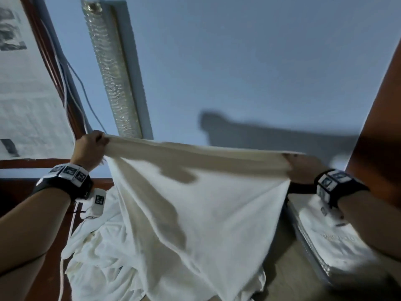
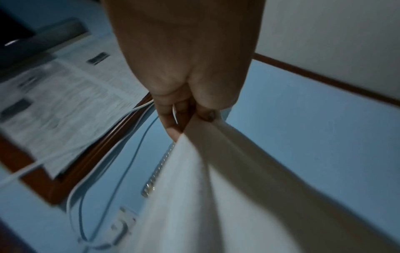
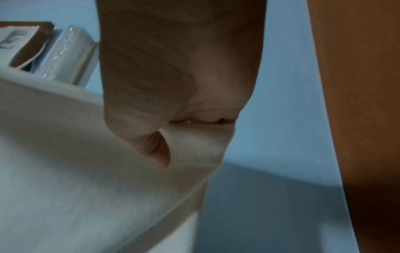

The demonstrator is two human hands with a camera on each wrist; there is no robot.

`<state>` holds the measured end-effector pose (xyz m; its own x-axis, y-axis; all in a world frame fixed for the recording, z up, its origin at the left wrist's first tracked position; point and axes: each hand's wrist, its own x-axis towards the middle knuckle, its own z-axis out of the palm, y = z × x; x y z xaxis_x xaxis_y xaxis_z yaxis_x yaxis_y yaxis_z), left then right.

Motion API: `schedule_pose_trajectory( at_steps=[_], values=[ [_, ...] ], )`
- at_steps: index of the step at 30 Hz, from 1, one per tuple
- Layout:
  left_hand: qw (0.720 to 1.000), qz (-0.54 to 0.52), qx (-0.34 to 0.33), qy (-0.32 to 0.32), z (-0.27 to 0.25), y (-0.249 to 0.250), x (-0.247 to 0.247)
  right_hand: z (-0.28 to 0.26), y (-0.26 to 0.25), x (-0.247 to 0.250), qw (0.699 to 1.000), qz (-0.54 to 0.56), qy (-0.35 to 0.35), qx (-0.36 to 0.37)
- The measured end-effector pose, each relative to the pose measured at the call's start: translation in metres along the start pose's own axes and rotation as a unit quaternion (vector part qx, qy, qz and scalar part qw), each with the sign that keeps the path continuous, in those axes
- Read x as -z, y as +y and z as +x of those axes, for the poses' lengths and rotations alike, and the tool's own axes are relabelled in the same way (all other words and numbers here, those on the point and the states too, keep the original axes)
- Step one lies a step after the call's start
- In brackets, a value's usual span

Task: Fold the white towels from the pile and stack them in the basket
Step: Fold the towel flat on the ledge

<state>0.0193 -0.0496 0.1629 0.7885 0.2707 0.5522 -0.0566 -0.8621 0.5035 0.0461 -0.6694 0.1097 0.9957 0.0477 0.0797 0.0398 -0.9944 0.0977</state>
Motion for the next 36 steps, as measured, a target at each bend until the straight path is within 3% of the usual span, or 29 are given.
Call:
schedule_pose_trajectory(
  at_steps=[4, 8, 15, 20, 26, 32, 36],
  values=[
    [0.994, 0.081, -0.065, 0.030, 0.025, 0.017, 0.014, 0.026, 0.032, 0.085, 0.994, 0.032, 0.104, 0.005],
    [0.989, 0.102, -0.073, 0.076, 0.056, 0.043, 0.041, 0.028, 0.045, 0.167, 0.980, 0.003, 0.199, -0.005],
    [0.983, 0.106, -0.075, 0.130, 0.081, 0.076, 0.077, 0.009, 0.041, 0.218, 0.935, 0.007, 0.349, -0.054],
    [0.978, 0.087, -0.101, 0.162, 0.084, 0.096, 0.083, 0.013, 0.047, 0.213, 0.940, -0.019, 0.321, -0.114],
    [0.986, 0.097, -0.087, 0.101, 0.064, 0.082, 0.068, 0.016, 0.048, 0.176, 0.959, -0.103, 0.235, -0.118],
    [0.983, 0.109, -0.104, 0.105, 0.051, 0.069, 0.062, 0.011, 0.051, 0.145, 0.951, -0.001, 0.292, -0.103],
    [0.982, 0.133, -0.095, 0.099, 0.053, 0.069, 0.061, 0.009, 0.052, 0.144, 0.961, 0.059, 0.248, -0.103]
  ],
)
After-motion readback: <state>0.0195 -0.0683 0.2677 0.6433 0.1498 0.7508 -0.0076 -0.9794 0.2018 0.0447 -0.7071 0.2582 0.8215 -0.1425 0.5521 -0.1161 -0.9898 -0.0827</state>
